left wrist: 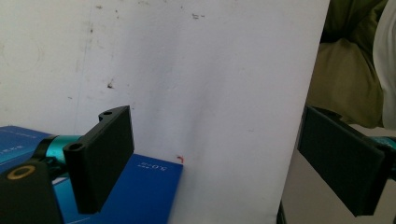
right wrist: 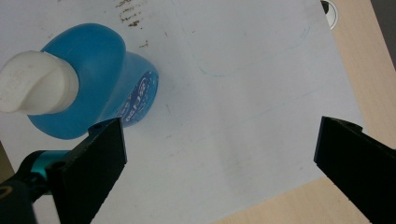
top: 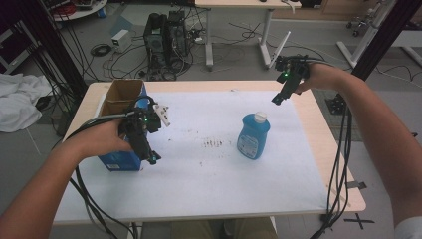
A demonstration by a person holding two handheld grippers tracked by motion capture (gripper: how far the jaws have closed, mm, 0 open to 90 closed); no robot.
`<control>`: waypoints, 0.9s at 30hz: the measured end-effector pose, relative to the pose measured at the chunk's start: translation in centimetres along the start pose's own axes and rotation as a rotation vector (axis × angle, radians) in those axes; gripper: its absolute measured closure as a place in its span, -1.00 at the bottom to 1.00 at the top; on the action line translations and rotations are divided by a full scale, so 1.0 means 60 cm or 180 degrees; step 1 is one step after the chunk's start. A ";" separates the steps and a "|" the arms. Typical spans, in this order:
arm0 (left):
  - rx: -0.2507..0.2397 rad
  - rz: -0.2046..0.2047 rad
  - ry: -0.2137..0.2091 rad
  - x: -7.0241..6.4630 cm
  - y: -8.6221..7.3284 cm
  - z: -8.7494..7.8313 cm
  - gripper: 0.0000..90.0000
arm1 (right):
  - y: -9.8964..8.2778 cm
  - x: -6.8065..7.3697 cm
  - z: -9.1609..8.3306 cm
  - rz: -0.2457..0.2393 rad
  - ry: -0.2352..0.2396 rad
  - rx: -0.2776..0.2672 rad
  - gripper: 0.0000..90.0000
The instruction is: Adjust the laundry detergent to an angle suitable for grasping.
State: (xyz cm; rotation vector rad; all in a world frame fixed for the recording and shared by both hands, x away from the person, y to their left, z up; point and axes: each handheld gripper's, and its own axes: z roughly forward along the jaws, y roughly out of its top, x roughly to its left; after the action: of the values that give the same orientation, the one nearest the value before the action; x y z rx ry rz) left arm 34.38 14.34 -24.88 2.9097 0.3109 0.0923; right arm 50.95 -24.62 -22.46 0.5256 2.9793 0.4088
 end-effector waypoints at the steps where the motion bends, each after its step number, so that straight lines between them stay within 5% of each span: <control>1: -0.0002 -0.0004 -0.0005 0.000 0.000 0.000 -0.76 | 0.000 0.000 0.000 0.0000 0.0000 0.0000 -0.97; 20: -0.0085 -0.0093 0.0003 -0.003 -0.007 -0.001 -0.76 | -0.004 0.007 -0.007 0.0000 -0.0014 -0.0010 -0.97; 27: -0.0047 -0.0011 0.0019 -0.004 -0.003 -0.001 -0.76 | -0.008 0.012 -0.013 -0.0005 -0.0048 -0.0021 -0.97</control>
State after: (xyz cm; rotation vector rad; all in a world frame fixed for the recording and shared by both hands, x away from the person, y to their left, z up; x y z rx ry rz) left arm 34.14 14.46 -24.84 2.8946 0.3147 0.1021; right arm 50.01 -25.02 -21.87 0.5234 2.9627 0.4126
